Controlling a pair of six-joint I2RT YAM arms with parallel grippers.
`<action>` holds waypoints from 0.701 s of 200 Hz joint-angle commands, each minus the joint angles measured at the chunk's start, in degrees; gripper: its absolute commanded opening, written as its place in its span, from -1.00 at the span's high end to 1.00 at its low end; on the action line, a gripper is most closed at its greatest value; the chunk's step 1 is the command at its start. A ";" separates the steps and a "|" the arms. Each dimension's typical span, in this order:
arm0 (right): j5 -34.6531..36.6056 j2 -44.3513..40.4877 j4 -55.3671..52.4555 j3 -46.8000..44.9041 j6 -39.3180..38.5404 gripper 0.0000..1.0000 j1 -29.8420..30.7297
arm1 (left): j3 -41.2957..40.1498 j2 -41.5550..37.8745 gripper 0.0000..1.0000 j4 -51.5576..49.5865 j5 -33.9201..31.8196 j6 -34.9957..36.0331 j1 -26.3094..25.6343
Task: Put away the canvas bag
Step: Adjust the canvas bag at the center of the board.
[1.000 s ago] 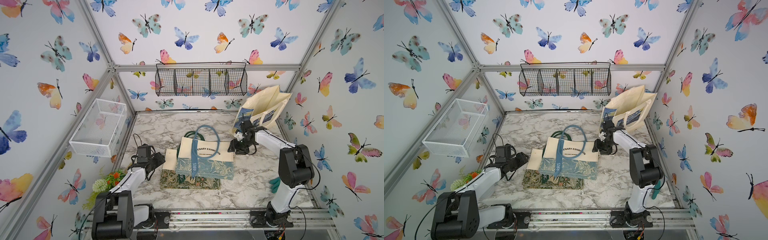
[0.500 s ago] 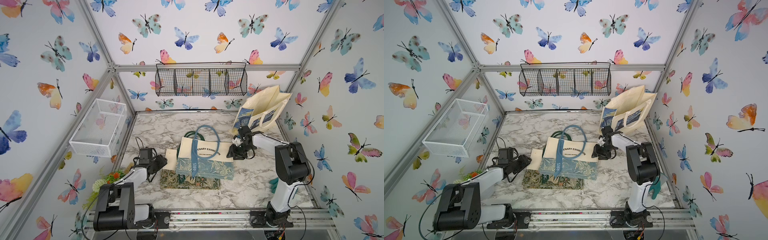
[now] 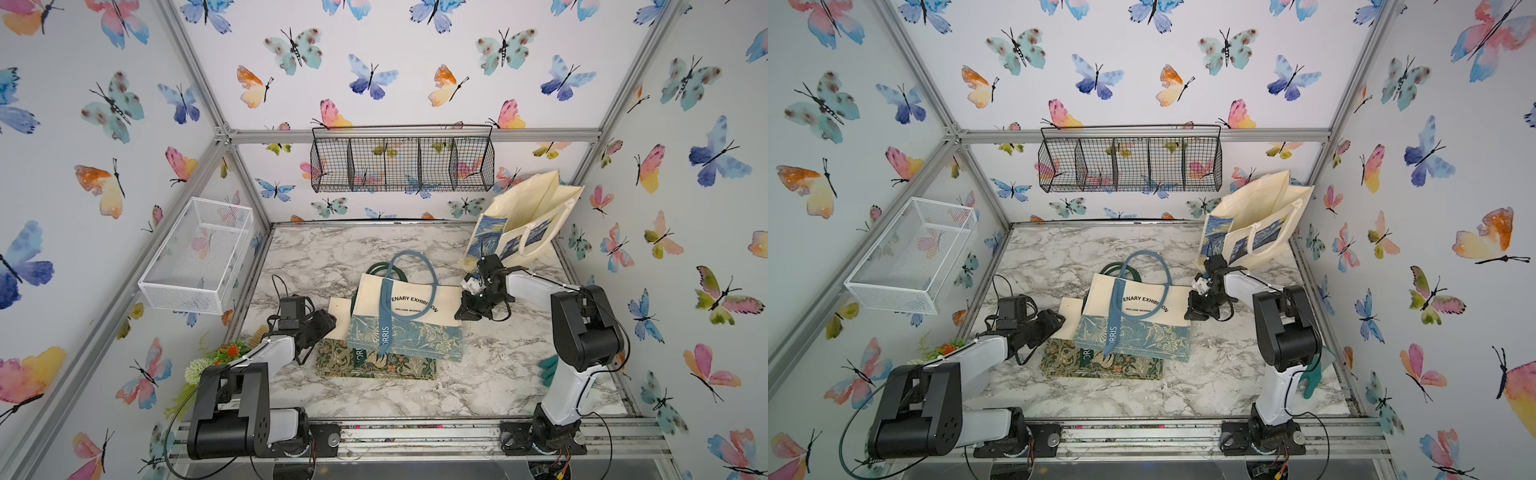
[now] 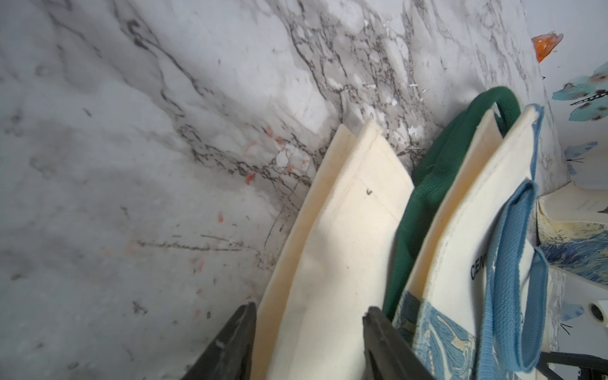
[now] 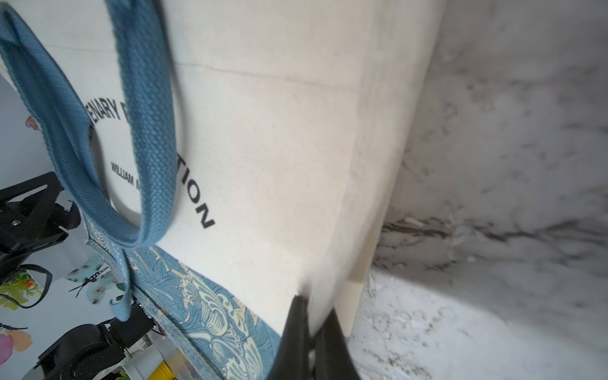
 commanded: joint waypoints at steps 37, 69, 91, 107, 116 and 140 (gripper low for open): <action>-6.06 -3.41 -4.04 -0.08 -7.28 0.97 0.34 | -0.41 0.68 -0.13 1.24 1.74 -0.16 -0.27; -9.56 -3.19 -5.91 0.92 -9.88 0.97 1.90 | -0.45 1.41 -0.13 1.98 2.37 -0.71 -0.26; -7.54 -2.15 -8.32 2.74 -11.81 0.97 5.87 | -0.37 1.51 -0.13 1.99 2.45 -0.74 -0.34; -5.49 -1.08 -10.04 4.01 -12.93 0.97 9.39 | -0.26 1.34 -0.13 1.87 2.37 -0.63 -0.33; -3.85 -0.50 -10.92 4.55 -13.27 0.97 11.24 | -0.17 1.12 -0.13 1.69 2.35 -0.57 -0.29; 1.76 -0.25 -12.67 5.29 -13.71 0.97 14.10 | 0.04 0.50 -0.13 1.21 1.86 -0.51 -0.30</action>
